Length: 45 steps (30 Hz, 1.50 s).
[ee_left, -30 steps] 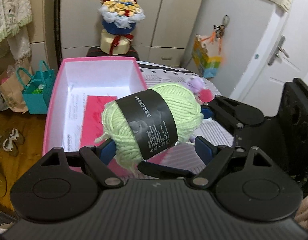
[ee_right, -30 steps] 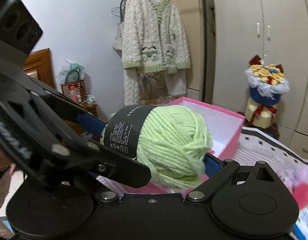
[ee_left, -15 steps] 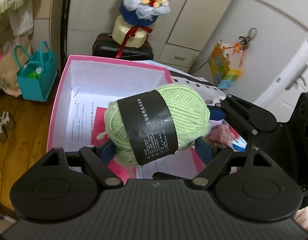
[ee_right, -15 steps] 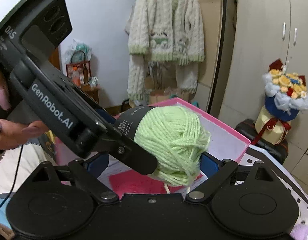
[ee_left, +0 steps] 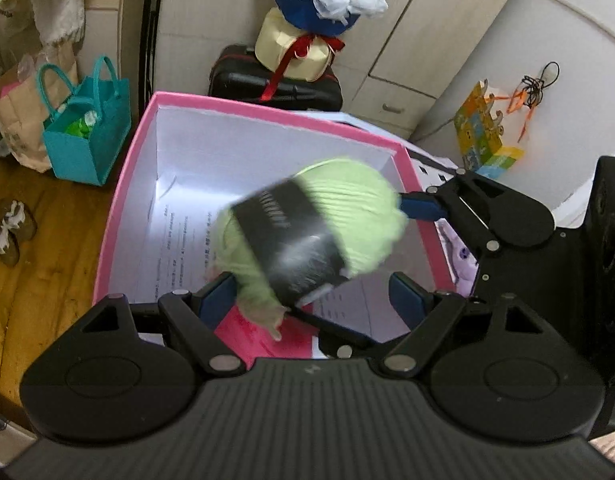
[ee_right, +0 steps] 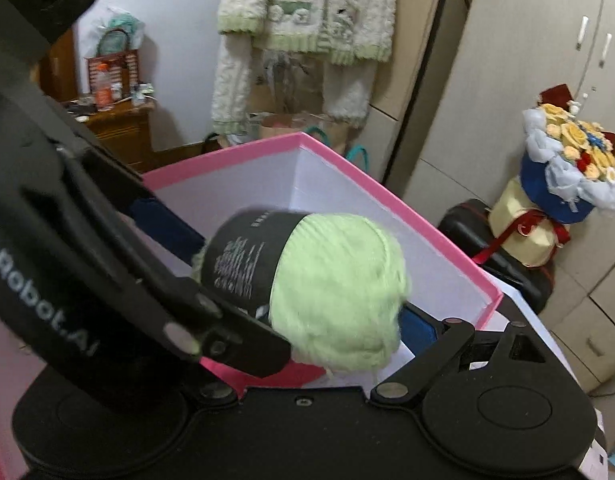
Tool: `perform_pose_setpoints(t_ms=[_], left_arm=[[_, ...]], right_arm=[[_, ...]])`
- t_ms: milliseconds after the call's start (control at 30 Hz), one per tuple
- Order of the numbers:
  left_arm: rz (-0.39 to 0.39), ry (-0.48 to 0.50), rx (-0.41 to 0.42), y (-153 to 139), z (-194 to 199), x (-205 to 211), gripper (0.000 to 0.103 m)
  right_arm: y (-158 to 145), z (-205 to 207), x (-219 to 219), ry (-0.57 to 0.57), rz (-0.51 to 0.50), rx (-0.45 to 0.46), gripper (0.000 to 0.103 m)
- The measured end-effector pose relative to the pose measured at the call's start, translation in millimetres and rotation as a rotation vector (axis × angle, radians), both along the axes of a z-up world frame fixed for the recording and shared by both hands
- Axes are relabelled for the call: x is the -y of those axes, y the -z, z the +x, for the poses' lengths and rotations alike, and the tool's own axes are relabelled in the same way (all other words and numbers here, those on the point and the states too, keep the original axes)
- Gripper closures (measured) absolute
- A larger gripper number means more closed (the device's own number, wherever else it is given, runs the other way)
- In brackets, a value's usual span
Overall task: Organize soft objects
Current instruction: 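Carry the yarn ball into the pink box and open the right gripper, then move the right gripper back to the pink pompom keychain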
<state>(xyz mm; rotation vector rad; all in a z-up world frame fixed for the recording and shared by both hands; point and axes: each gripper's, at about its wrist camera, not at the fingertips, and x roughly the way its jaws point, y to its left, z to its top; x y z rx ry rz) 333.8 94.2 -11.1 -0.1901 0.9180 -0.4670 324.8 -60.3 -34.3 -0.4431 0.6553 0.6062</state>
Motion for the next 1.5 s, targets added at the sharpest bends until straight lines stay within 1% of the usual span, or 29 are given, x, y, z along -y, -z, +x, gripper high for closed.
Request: perform_pose_setpoints(t_ms=[67, 100, 200, 300, 400, 500, 567, 667, 767, 867, 1033, 1167, 1267, 1500], left_arm=[[0.011, -0.003, 0.031, -4, -4, 0, 0.021], [0.02, -0.007, 0.054, -7, -8, 0, 0.019], [0.055, -0.003, 0.132, -19, -24, -1, 0.019], [0.104, 0.019, 0.203, -33, -47, -3, 0.019], [0.169, 0.037, 0.28, -48, -75, 0, 0.019], [0.215, 0.056, 0.33, -61, -103, 3, 0.019], [0.233, 0.073, 0.348, -70, -120, 5, 0.019], [0.238, 0.107, 0.36, -79, -144, 14, 0.018], [0.209, 0.17, 0.343, -84, -164, 24, 0.018], [0.189, 0.236, 0.322, -85, -180, 38, 0.018], [0.193, 0.327, 0.317, -84, -202, 65, 0.018], [0.204, 0.389, 0.326, -78, -223, 89, 0.018], [0.195, 0.433, 0.309, -69, -231, 106, 0.018], [0.209, 0.509, 0.267, -46, -235, 147, 0.018]], right_arm=[[-3, -4, 6, 0.011, 0.012, 0.016, 0.007], [-7, -8, 11, 0.014, 0.033, 0.023, 0.007], [-19, -24, 29, 0.017, 0.107, 0.026, 0.007], [-31, -47, 52, 0.017, 0.18, 0.034, 0.007], [-42, -73, 80, 0.034, 0.24, 0.03, 0.007], [-54, -93, 105, 0.05, 0.279, 0.01, 0.007], [-62, -106, 117, 0.059, 0.305, 0.0, 0.007], [-72, -128, 134, 0.061, 0.341, -0.011, 0.007], [-79, -149, 145, 0.065, 0.364, -0.008, 0.007], [-83, -169, 155, 0.076, 0.374, 0.0, 0.007], [-83, -197, 175, 0.11, 0.379, 0.022, 0.007], [-77, -215, 194, 0.149, 0.389, 0.032, 0.007], [-69, -224, 207, 0.182, 0.388, 0.04, 0.007], [-48, -238, 234, 0.239, 0.39, 0.054, 0.007]])
